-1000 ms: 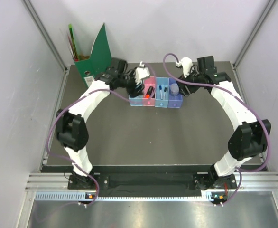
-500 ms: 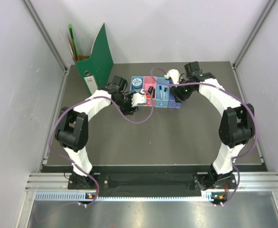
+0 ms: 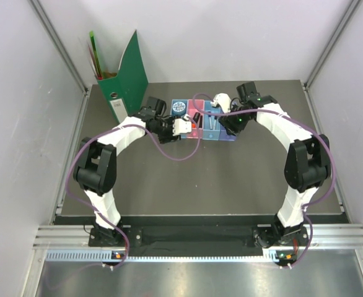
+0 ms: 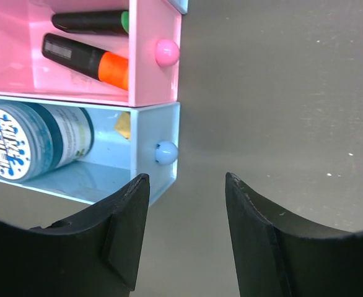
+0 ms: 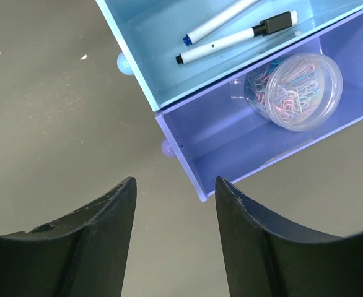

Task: Sort the stationery into containers
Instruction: Move the storage box to the center of the board.

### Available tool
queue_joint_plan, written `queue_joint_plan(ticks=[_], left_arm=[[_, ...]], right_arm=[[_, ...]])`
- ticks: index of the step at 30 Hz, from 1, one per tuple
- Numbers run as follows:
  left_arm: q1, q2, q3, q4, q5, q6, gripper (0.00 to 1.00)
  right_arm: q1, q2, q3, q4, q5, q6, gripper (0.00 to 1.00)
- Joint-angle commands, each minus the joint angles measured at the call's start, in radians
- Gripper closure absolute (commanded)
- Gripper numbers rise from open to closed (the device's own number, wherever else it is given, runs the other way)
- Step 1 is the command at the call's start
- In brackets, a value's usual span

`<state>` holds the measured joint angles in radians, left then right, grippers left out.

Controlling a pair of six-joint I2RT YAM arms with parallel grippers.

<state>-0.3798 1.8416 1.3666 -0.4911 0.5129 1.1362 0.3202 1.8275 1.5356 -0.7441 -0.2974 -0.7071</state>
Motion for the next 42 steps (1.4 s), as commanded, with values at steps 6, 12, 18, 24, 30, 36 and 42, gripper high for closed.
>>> queue_joint_plan(ticks=[6, 12, 18, 24, 30, 36, 42], left_arm=[[0.004, 0.004, -0.009, 0.097, 0.019, 0.060, 0.44], [0.004, 0.028, -0.014, 0.134, 0.009, 0.063, 0.45], [0.004, 0.079, -0.009, 0.126, -0.011, 0.092, 0.42], [0.004, 0.123, 0.022, 0.120, -0.030, 0.099, 0.35], [0.002, 0.128, 0.034, 0.106, -0.017, 0.099, 0.43], [0.002, 0.116, 0.060, 0.017, 0.019, 0.077, 0.50], [-0.019, 0.055, -0.001, -0.113, 0.091, 0.120, 0.51]], right_arm=[[0.008, 0.027, 0.001, 0.028, -0.016, -0.005, 0.46], [0.010, 0.050, 0.006, 0.032, -0.022, -0.005, 0.46], [0.010, 0.082, 0.023, 0.034, -0.031, 0.000, 0.46], [0.010, 0.119, 0.046, 0.037, -0.036, -0.002, 0.46], [0.014, 0.130, 0.035, 0.040, -0.043, -0.006, 0.57], [0.039, 0.113, -0.008, 0.040, -0.045, -0.022, 0.70], [0.049, 0.075, -0.057, 0.038, -0.045, -0.023, 0.69]])
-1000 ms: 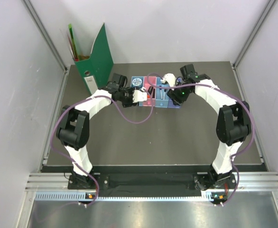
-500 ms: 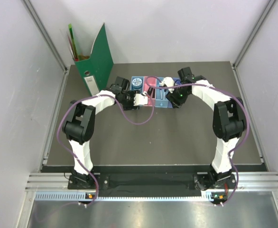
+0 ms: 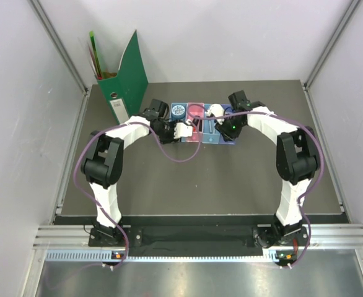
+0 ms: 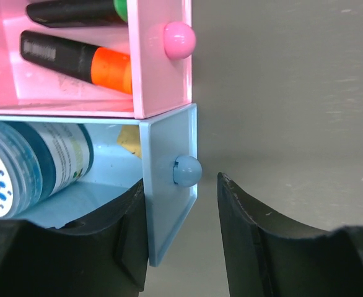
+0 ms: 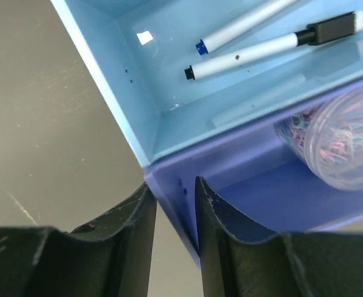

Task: Sort the stationery into containers
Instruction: Move the storage box to the center of the board.

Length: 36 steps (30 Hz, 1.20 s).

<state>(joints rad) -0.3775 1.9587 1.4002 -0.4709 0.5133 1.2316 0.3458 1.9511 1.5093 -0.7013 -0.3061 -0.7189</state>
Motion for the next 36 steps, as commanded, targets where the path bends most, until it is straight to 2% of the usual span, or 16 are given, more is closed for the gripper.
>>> queue_joint_plan(ticks=[1, 6, 22, 25, 29, 32, 34, 35, 36], left_arm=[[-0.024, -0.089, -0.053, -0.135, 0.096, 0.025, 0.51], [-0.047, -0.135, -0.118, -0.167, 0.110, 0.019, 0.51], [-0.061, -0.236, -0.167, -0.221, 0.128, -0.020, 0.51], [-0.061, -0.256, -0.194, -0.200, 0.108, -0.017, 0.47], [-0.061, -0.262, -0.178, -0.190, 0.087, -0.024, 0.35], [-0.061, -0.276, -0.127, -0.195, 0.093, -0.055, 0.32], [-0.060, -0.293, -0.092, -0.199, 0.102, -0.075, 0.26], [-0.061, -0.302, -0.057, -0.198, 0.106, -0.105, 0.24], [-0.060, -0.322, -0.040, -0.201, 0.113, -0.119, 0.22]], right_arm=[[0.024, -0.055, -0.046, -0.004, -0.036, -0.013, 0.69], [0.035, -0.106, -0.109, -0.009, -0.044, -0.007, 0.69], [0.091, -0.256, -0.213, -0.023, -0.054, 0.065, 0.68], [0.096, -0.267, -0.215, -0.020, -0.050, 0.068, 0.67], [0.101, -0.279, -0.201, -0.030, -0.034, 0.065, 0.65], [0.101, -0.303, -0.181, -0.049, -0.021, 0.065, 0.59], [0.101, -0.320, -0.156, -0.059, -0.013, 0.067, 0.51], [0.101, -0.339, -0.146, -0.070, -0.011, 0.073, 0.47], [0.101, -0.349, -0.120, -0.076, -0.008, 0.078, 0.37]])
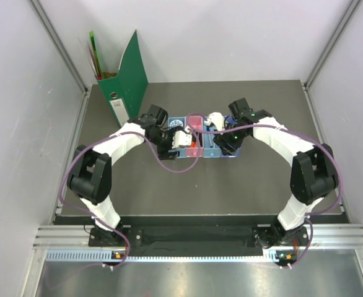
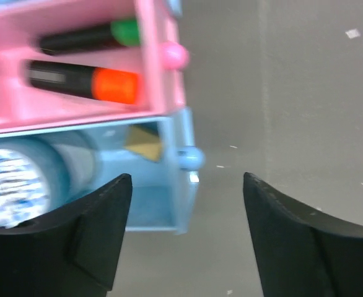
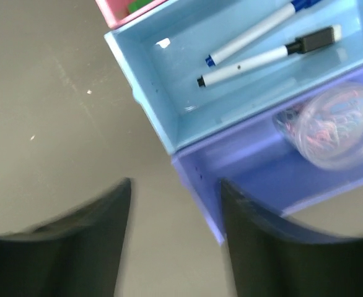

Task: Sort the stationery into containers
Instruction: Move the storage box to the center of the board, then reset both arms

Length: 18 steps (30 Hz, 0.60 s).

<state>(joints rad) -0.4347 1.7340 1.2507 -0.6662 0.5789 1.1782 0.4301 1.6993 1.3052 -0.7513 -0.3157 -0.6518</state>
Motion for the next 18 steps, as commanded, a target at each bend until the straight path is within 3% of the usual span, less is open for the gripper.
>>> queue_joint_plan(ticks=[1, 2, 6, 10, 11, 13, 18], left_arm=[[-0.002, -0.111, 0.127, 0.000, 0.056, -0.089, 0.10], [-0.002, -0.123, 0.156, 0.014, 0.053, -0.168, 0.02], [-0.001, -0.223, 0.197, 0.077, 0.016, -0.330, 0.02], [0.001, -0.332, 0.181, 0.140, -0.140, -0.514, 0.02], [0.002, -0.353, 0.161, 0.148, -0.234, -0.576, 0.02], [0.022, -0.395, 0.170, 0.099, -0.302, -0.629, 0.02], [0.227, -0.471, 0.185, -0.029, -0.271, -0.807, 0.03]], right_arm=[[0.016, -0.105, 0.098, -0.032, 0.004, 0.020, 0.32], [0.016, -0.122, 0.130, -0.048, 0.004, 0.027, 0.28], [0.015, -0.174, 0.205, -0.060, 0.061, 0.092, 0.01], [0.015, -0.240, 0.273, -0.054, 0.220, 0.197, 0.03], [0.012, -0.281, 0.285, -0.057, 0.248, 0.199, 0.00], [0.003, -0.343, 0.267, -0.036, 0.280, 0.195, 0.00], [-0.017, -0.518, 0.246, -0.071, 0.290, 0.260, 0.00]])
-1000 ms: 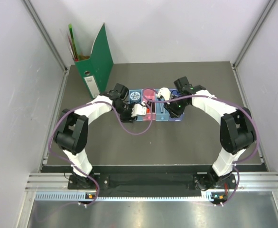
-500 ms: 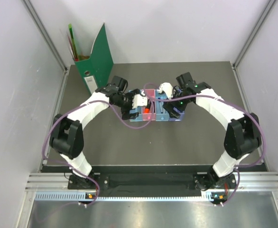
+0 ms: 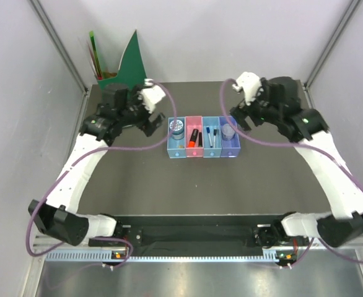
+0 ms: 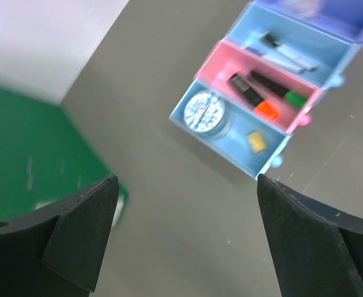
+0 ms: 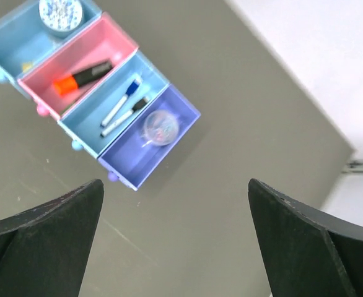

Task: Sort the stationery into containers
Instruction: Reset both arms

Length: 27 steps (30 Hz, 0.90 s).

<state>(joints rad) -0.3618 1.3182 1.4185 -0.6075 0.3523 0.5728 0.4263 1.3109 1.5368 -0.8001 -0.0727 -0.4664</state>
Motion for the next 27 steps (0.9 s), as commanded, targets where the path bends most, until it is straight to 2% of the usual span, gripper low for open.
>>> queue_joint_plan(ticks=[1, 4, 6, 9, 17, 27], left_arm=[[0.191, -0.072, 0.004, -0.098, -0.030, -0.214, 0.02], [0.329, -0.154, -0.033, -0.126, 0.065, -0.244, 0.02], [0.416, -0.206, -0.044, -0.158, 0.111, -0.237, 0.03], [0.463, -0.244, -0.044, -0.213, 0.157, -0.229, 0.03], [0.480, -0.301, -0.073, -0.202, 0.182, -0.264, 0.02], [0.480, -0.326, -0.099, -0.193, 0.183, -0.274, 0.02]], right_arm=[[-0.024, -0.148, 0.011, -0.045, 0.044, 0.089, 0.00], [-0.049, -0.214, -0.006, -0.169, 0.025, 0.092, 0.00], [-0.057, -0.274, -0.036, -0.189, 0.013, 0.094, 0.00], [-0.063, -0.364, -0.070, -0.176, 0.024, 0.115, 0.00], [-0.075, -0.401, -0.035, -0.156, 0.100, 0.150, 0.00], [-0.075, -0.391, -0.024, -0.163, 0.108, 0.147, 0.00]])
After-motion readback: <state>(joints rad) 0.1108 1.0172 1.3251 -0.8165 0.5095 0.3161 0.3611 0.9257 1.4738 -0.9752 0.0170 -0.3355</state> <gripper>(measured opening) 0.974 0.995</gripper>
